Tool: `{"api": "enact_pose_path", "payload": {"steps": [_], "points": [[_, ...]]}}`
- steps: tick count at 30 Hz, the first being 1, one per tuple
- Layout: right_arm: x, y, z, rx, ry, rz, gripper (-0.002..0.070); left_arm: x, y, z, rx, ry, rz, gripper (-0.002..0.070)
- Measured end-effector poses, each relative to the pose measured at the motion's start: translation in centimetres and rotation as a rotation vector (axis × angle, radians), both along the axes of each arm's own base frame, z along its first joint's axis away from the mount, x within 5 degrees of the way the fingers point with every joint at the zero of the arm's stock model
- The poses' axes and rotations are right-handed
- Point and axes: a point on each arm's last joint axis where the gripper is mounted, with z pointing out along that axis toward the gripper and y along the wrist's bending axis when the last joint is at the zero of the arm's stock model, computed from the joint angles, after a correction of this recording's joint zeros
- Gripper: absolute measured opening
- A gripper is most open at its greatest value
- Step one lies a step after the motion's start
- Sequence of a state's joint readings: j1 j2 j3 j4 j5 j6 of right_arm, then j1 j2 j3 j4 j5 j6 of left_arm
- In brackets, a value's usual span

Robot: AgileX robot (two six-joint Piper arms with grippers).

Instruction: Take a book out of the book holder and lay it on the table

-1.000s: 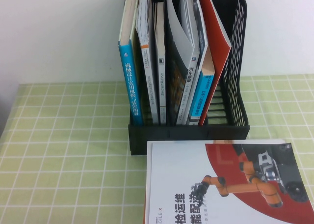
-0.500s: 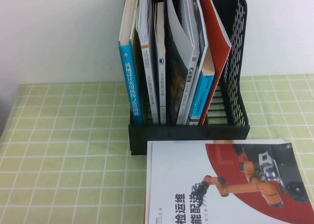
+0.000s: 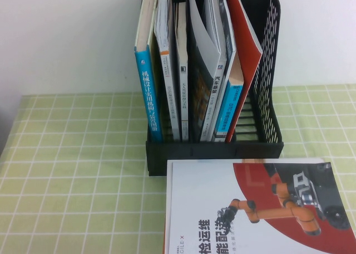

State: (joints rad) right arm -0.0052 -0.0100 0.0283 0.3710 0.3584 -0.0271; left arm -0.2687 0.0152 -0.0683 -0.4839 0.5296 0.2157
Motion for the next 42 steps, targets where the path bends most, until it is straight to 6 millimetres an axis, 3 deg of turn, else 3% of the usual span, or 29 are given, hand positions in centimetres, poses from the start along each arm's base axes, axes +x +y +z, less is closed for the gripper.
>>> {"api": "enact_pose_path", "payload": {"steps": [7, 24, 42], "points": [[0.0, 0.0, 0.0, 0.000, 0.000, 0.000, -0.0001, 1.3, 1.4, -1.7, 0.160, -0.139, 0.136, -0.0002], [0.0, 0.0, 0.0, 0.000, 0.000, 0.000, -0.0001, 1.3, 2.3, -1.8, 0.165, -0.126, 0.282, -0.0002], [0.0, 0.0, 0.0, 0.000, 0.001, 0.001, -0.0001, 1.3, 2.3, -1.8, 0.146, -0.120, 0.282, -0.0002]]}}
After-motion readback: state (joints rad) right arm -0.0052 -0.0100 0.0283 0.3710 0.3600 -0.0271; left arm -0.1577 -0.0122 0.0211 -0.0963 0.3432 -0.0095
